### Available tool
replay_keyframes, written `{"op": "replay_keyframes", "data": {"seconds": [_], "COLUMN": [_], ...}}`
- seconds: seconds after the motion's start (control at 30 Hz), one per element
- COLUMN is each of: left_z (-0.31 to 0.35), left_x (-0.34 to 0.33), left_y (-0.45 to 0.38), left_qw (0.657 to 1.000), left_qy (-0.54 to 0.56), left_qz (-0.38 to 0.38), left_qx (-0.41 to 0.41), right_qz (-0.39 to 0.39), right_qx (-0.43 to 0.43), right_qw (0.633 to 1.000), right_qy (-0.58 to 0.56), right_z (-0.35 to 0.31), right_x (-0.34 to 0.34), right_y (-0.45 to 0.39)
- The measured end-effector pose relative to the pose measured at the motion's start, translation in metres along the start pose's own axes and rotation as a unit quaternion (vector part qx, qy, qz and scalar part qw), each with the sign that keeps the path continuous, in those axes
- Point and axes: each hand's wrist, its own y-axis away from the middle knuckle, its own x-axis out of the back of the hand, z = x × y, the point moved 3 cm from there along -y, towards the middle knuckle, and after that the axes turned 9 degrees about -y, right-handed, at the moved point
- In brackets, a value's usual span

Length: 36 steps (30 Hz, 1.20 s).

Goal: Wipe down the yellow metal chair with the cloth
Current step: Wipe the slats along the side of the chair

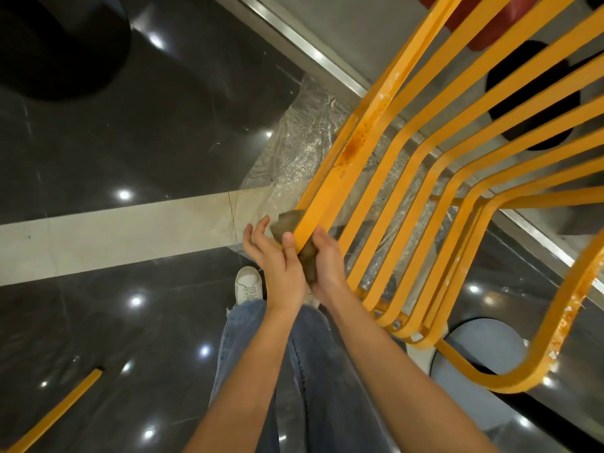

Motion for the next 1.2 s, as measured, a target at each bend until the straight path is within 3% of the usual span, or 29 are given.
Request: {"op": "replay_keyframes", "data": {"seconds": [0.13,0.23,0.33,0.47,0.6,0.7,0.8,0.9,1.03,1.13,1.2], "left_z": [0.0,-0.005,-0.008,-0.013,-0.021,-0.017,-0.019,-0.023,-0.02,-0.015,-0.007], "left_x": [-0.001,0.0,0.005,0.008,0.006,0.007,0.007,0.008,0.011,0.014,0.013], "left_y": [0.0,-0.002,-0.006,-0.006,-0.003,-0.001,0.0,0.002,0.001,-0.001,-0.003], "left_qw": [1.0,1.0,0.995,0.99,0.99,0.99,0.991,0.992,0.991,0.989,0.988], "left_qy": [0.01,0.021,0.065,0.063,0.043,0.04,0.019,0.001,-0.002,-0.009,-0.011], "left_qz": [0.004,-0.016,-0.074,-0.122,-0.133,-0.133,-0.123,-0.118,-0.125,-0.131,-0.136], "left_qx": [-0.007,-0.01,-0.003,-0.032,-0.026,-0.035,-0.044,-0.045,-0.05,-0.067,-0.078], "right_qz": [0.058,0.101,0.138,0.058,0.025,-0.043,-0.002,0.031,-0.06,-0.003,0.045], "right_qx": [0.011,0.12,0.305,0.412,0.414,0.394,0.432,0.436,0.399,0.425,0.463], "right_qw": [0.993,0.984,0.938,0.862,0.842,0.832,0.816,0.82,0.835,0.85,0.833], "right_qy": [-0.103,-0.085,0.092,0.291,0.345,0.387,0.384,0.369,0.373,0.312,0.301], "right_z": [-0.028,-0.014,-0.005,-0.014,-0.022,-0.006,-0.028,-0.043,-0.025,-0.072,-0.113], "right_x": [-0.011,-0.008,-0.009,-0.012,-0.013,-0.008,-0.01,-0.017,-0.003,0.009,0.009], "right_y": [-0.019,0.008,0.046,0.034,0.03,0.051,0.03,0.021,0.05,0.04,0.029]}}
